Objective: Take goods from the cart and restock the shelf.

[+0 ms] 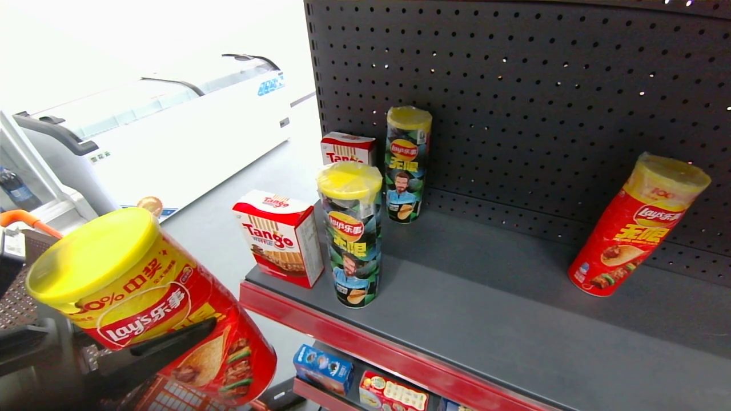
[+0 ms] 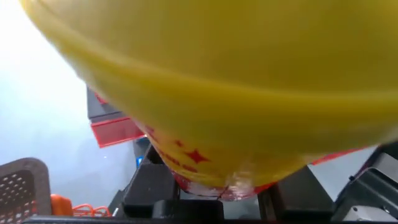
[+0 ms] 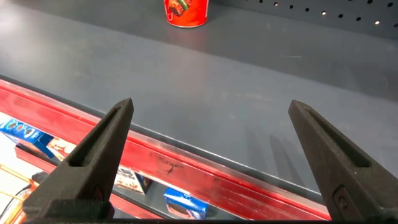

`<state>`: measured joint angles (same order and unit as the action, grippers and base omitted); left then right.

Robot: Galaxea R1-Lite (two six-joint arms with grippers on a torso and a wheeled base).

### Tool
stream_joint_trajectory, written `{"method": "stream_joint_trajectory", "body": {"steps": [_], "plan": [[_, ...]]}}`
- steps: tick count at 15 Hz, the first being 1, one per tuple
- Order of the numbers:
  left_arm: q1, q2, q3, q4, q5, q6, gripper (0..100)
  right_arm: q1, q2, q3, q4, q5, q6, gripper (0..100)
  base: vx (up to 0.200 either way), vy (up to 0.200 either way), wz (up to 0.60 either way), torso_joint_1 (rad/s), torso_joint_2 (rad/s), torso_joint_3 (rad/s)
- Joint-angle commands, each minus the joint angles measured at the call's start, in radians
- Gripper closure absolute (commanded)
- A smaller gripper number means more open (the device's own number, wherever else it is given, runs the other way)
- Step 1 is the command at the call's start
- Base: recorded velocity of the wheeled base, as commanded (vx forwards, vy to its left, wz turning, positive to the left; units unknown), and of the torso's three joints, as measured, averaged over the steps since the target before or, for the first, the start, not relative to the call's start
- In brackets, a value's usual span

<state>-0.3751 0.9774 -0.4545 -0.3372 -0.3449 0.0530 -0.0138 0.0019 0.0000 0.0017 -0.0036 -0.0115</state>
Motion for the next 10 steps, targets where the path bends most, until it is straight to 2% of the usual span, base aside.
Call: {"method": "stream_joint_trajectory", "body": {"steps": [1,3,4,10], "plan": [[-0.001,0.012,-0.003,0.001,-0.016,0.001,100,0.000,0.001,0.000,0.000,0.001,0.001,0,0.000,0.000,0.00,0.000,0.00,0.000],[-0.001,0.018,-0.004,0.001,-0.043,0.019,100,0.000,0.001,0.000,0.000,-0.001,0.005,0,0.000,0.000,-0.60,0.000,0.00,0.000],[-0.001,0.029,-0.003,0.003,-0.055,0.042,100,0.000,0.001,0.000,0.000,-0.001,0.001,0,0.000,0.000,-0.60,-0.017,0.01,0.002],[-0.001,0.040,-0.004,0.000,-0.060,0.045,100,0.000,0.001,0.000,0.000,-0.001,0.001,0,0.000,0.000,-0.60,0.002,0.00,-0.001]]}}
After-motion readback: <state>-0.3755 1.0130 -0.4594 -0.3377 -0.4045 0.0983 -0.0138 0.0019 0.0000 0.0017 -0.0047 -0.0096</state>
